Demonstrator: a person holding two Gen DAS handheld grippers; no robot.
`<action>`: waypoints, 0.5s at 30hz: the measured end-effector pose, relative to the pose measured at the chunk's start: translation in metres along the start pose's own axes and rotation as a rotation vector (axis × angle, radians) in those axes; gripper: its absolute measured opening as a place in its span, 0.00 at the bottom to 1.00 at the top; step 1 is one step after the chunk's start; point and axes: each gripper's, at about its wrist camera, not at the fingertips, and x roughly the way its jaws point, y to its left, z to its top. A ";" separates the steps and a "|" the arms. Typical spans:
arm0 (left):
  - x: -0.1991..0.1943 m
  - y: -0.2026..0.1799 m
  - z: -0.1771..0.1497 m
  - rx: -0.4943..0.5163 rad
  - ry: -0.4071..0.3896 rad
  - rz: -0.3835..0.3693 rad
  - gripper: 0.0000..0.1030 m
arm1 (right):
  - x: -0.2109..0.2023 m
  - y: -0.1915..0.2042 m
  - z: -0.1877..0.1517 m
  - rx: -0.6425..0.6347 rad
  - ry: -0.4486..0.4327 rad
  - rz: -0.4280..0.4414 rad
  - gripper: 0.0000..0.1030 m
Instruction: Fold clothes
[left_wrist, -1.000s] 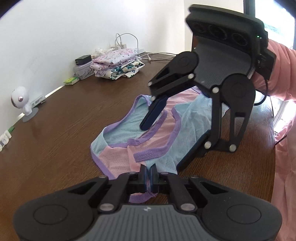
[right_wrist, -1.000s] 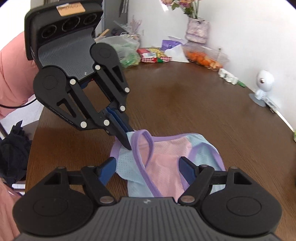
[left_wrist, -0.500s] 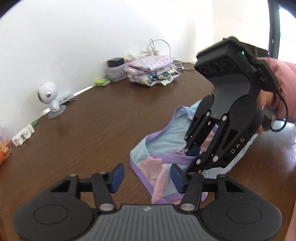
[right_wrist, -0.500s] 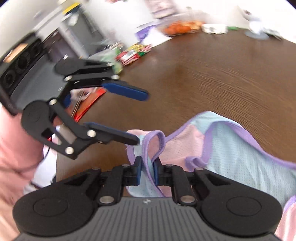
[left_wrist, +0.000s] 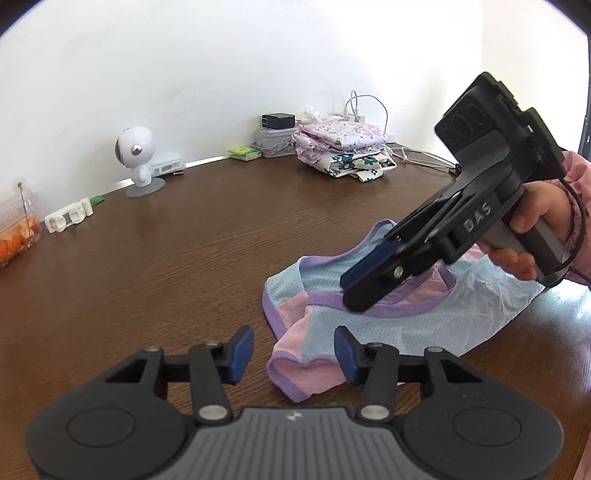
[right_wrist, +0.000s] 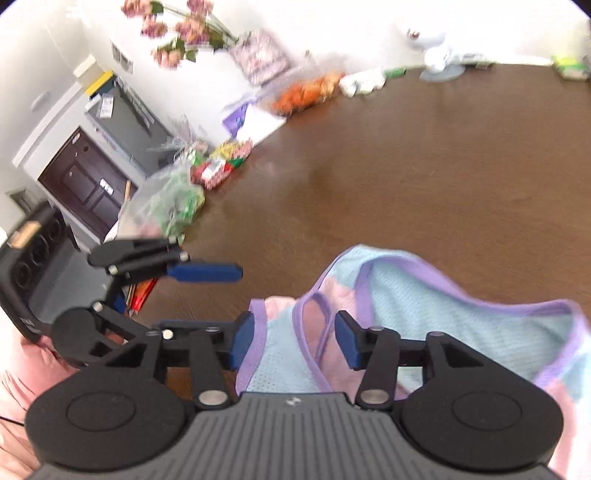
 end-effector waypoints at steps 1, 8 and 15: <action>0.000 0.000 0.000 -0.011 -0.014 -0.007 0.43 | -0.011 -0.002 -0.001 0.007 -0.032 -0.018 0.56; 0.009 -0.030 0.004 0.036 -0.059 -0.106 0.25 | -0.087 -0.011 -0.031 0.014 -0.170 -0.187 0.56; 0.047 -0.051 -0.007 0.063 0.041 -0.095 0.22 | -0.132 0.006 -0.108 -0.108 -0.162 -0.434 0.56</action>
